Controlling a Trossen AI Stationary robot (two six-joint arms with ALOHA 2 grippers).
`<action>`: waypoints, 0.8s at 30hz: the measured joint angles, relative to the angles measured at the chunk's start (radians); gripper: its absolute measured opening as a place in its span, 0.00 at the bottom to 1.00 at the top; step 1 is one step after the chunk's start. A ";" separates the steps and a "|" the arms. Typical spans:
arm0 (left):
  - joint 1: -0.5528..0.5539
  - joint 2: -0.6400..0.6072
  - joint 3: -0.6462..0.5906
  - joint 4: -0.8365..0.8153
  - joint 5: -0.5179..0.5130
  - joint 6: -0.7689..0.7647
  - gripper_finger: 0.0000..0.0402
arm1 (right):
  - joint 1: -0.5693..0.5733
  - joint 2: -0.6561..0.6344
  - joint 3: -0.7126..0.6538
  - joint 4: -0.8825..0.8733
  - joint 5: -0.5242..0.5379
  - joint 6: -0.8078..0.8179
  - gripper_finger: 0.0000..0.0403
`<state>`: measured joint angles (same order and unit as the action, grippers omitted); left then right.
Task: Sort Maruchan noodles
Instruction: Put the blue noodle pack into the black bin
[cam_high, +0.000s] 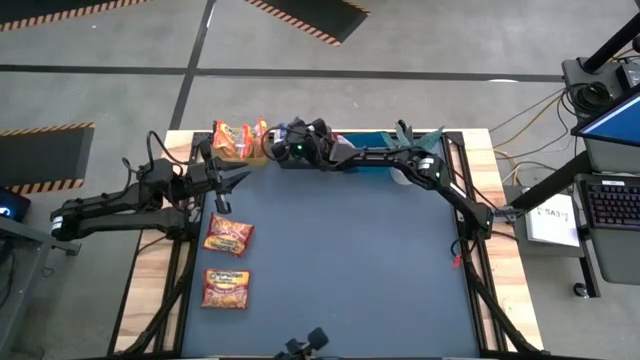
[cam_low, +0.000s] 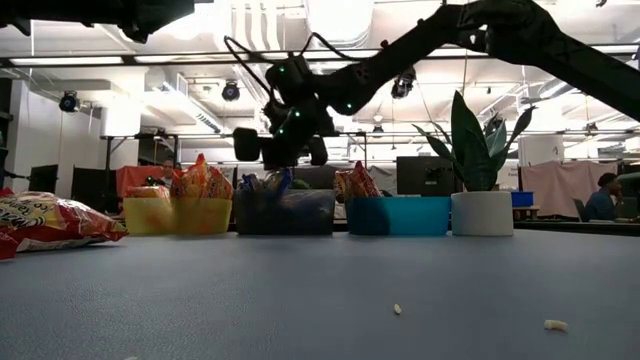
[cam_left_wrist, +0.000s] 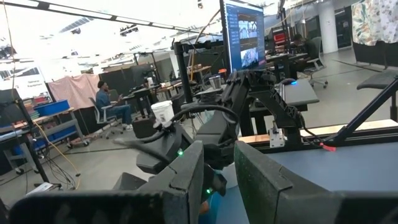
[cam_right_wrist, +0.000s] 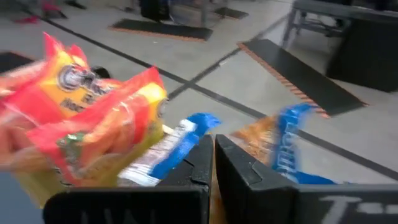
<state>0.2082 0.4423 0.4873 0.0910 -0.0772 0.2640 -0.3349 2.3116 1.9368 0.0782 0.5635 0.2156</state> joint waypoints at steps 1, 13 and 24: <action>0.000 0.000 0.000 0.000 0.000 0.000 0.19 | 0.000 0.000 -0.013 0.033 -0.016 -0.007 0.02; 0.000 0.038 0.000 -0.001 -0.047 -0.011 0.19 | 0.050 -0.192 -0.071 -0.163 -0.018 -0.150 0.02; 0.000 0.186 0.006 0.034 -0.133 -0.098 0.19 | 0.170 -0.619 -0.583 -0.126 -0.267 -0.217 0.02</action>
<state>0.2085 0.6281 0.4931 0.1245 -0.2106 0.1659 -0.1649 1.6923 1.3540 -0.0477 0.2965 -0.0010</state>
